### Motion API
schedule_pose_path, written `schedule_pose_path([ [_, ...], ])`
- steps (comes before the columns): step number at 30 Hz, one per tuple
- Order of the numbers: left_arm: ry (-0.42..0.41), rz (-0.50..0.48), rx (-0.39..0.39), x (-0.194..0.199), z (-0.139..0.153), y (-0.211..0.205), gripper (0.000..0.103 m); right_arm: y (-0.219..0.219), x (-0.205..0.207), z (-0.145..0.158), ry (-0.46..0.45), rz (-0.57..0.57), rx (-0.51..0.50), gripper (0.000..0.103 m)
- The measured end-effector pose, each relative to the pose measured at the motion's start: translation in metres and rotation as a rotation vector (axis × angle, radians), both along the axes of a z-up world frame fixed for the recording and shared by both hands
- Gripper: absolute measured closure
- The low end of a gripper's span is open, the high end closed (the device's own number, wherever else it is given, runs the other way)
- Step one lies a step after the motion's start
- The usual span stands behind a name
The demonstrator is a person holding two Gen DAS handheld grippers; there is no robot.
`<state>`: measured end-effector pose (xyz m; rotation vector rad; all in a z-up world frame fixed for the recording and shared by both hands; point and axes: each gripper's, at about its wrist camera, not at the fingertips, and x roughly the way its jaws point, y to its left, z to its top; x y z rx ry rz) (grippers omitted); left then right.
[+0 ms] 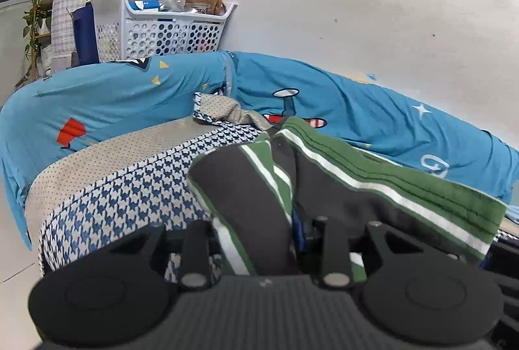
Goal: Fold clothes
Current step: 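Hold the striped bundle raised above the bed with both tools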
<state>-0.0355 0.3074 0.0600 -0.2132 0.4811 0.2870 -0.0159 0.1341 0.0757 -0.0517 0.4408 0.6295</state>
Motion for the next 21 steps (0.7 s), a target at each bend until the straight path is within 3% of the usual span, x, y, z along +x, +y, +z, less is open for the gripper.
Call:
schedule_pose_path([
  [21,0.048,0.099,-0.025,0.061,-0.012,0.051,0.073,0.060,0.068,-0.016,0.012,0.057,-0.043,0.080],
])
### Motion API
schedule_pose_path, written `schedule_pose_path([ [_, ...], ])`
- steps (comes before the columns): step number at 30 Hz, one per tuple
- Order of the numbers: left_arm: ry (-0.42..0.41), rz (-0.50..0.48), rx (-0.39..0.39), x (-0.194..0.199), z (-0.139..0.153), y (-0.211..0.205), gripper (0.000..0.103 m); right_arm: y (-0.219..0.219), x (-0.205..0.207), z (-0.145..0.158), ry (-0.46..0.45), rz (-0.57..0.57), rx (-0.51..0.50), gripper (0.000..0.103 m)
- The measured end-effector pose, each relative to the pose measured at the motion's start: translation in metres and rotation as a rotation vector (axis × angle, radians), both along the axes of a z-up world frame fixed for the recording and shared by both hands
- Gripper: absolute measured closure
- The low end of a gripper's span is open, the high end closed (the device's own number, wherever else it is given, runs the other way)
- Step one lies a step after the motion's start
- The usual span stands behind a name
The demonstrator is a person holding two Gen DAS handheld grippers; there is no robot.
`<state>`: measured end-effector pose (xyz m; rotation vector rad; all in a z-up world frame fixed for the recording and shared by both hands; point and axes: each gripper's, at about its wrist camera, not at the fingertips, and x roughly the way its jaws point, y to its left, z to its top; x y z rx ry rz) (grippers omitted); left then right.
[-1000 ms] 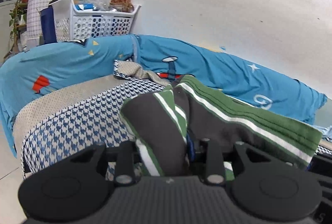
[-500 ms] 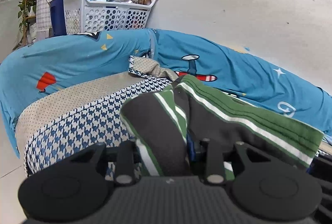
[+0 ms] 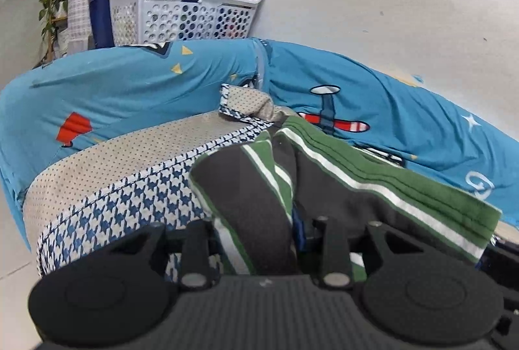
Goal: Fold clothes
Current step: 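Hold the striped bundle raised above the bed with both tools, then lower the striped bundle onto the bed and open both tools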
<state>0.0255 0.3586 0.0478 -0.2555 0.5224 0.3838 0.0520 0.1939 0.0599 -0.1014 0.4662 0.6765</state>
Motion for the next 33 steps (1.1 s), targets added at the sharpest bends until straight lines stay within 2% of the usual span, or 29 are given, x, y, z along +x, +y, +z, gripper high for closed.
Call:
schedule_pose_path([
  [7,0.012,0.061,-0.008,0.017,-0.003,0.022,0.073,0.023,0.025,-0.011,0.016,0.027,0.030,0.080],
  [11,0.029,0.085,0.017,0.027,-0.011,0.031,0.072,0.033,0.037,-0.020,0.031,0.037,0.048,0.080],
  [16,0.058,0.110,-0.043,0.038,-0.025,0.050,0.068,0.044,0.052,-0.034,0.052,0.041,0.061,0.080],
  [19,0.102,0.144,-0.089,0.043,-0.036,0.060,0.065,0.047,0.063,-0.047,0.074,0.026,0.060,0.076],
  [21,0.125,0.163,-0.112,0.045,-0.041,0.066,0.065,0.046,0.071,-0.053,0.078,-0.008,0.056,0.069],
  [22,0.128,0.175,-0.115,0.044,-0.042,0.068,0.064,0.043,0.074,-0.054,0.069,-0.043,0.066,0.069],
  [24,0.115,0.205,-0.114,0.040,-0.040,0.073,0.054,0.032,0.080,-0.054,0.068,-0.087,0.104,0.068],
  [26,0.096,0.240,-0.114,0.036,-0.036,0.079,0.051,0.021,0.085,-0.051,0.082,-0.115,0.129,0.068],
  [31,0.057,0.300,-0.131,0.027,-0.026,0.093,0.050,0.002,0.081,-0.046,0.109,-0.124,0.147,0.069],
  [33,0.053,0.307,-0.133,0.024,-0.026,0.098,0.050,-0.001,0.074,-0.047,0.123,-0.097,0.146,0.075],
])
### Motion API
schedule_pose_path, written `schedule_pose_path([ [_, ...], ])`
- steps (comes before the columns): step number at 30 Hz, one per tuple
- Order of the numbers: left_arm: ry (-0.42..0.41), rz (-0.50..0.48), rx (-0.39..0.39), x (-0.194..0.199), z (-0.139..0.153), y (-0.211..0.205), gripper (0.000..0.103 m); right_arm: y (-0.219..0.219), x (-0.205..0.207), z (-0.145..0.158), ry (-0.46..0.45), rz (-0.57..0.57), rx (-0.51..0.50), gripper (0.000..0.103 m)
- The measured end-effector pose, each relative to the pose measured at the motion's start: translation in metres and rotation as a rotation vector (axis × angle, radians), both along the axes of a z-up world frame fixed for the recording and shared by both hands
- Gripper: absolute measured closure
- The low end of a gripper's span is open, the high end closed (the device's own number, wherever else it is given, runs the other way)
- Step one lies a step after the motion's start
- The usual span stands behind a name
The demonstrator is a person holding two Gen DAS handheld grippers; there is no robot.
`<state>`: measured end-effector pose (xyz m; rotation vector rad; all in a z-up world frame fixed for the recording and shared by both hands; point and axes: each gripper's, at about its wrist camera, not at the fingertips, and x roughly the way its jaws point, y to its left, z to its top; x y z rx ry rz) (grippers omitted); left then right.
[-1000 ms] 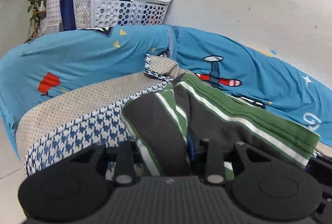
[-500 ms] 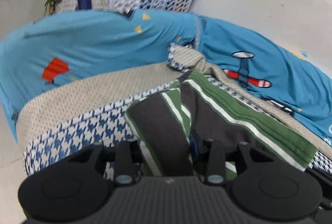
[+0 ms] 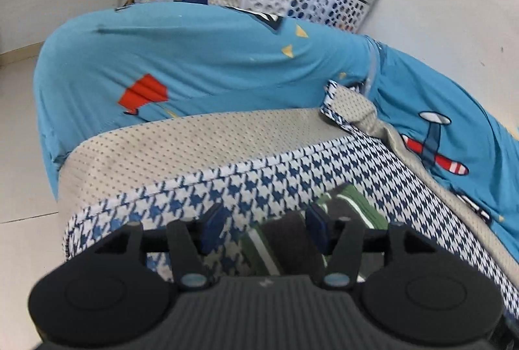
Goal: Fold clothes
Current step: 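Lower the striped bundle onto the bed and open both tools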
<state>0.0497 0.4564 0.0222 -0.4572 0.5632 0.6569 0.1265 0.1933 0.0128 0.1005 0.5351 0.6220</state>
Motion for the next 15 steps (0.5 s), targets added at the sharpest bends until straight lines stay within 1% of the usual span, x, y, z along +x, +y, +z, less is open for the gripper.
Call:
schedule_pose_path([
  [4,0.031,0.010,0.026,-0.001,-0.004,0.005,0.050,0.004,-0.016,-0.006,0.011,0.072,-0.019,0.076],
  [8,0.055,0.001,0.027,-0.001,-0.010,0.009,0.050,0.013,-0.029,-0.012,0.024,0.125,-0.019,0.076],
  [12,0.063,-0.009,0.007,-0.002,-0.014,0.013,0.049,0.026,-0.042,-0.016,0.020,0.186,-0.027,0.076],
  [15,0.078,-0.009,0.016,-0.003,-0.018,0.015,0.048,0.038,-0.051,-0.020,0.017,0.224,-0.036,0.076],
])
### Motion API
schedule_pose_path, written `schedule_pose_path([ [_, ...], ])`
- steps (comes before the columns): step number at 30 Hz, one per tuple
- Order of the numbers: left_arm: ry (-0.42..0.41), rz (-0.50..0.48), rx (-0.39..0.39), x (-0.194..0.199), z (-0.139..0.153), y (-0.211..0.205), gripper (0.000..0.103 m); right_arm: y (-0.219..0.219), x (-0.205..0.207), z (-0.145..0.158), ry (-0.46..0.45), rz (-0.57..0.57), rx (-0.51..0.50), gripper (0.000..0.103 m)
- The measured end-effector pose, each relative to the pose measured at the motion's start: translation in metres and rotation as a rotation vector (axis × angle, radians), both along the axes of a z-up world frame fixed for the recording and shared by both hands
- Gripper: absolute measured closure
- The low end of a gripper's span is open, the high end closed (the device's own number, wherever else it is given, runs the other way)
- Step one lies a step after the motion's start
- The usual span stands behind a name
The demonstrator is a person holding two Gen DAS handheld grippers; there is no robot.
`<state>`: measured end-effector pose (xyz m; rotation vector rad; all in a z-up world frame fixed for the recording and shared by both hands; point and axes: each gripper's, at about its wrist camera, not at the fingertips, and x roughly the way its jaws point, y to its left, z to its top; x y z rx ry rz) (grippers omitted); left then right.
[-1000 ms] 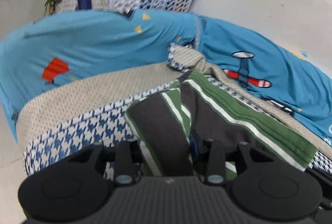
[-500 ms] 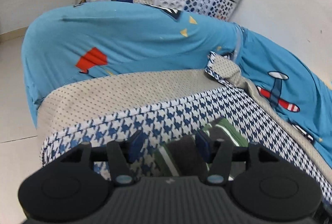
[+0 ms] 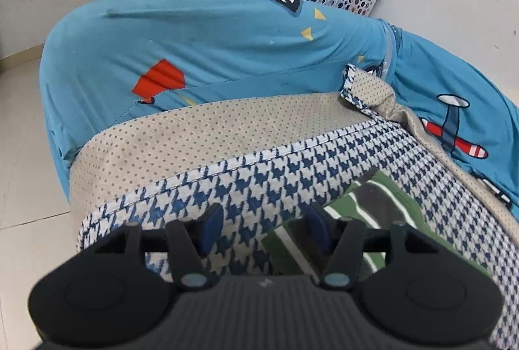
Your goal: Fold clothes
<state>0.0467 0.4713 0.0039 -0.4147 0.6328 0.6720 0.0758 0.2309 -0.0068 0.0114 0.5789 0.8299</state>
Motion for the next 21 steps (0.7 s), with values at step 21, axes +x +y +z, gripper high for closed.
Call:
schedule_pose_path([
  [21,0.126,0.004,-0.001,0.003,-0.027,0.013,0.036,0.061,-0.028,-0.031,0.035,0.083,-0.073,0.075],
])
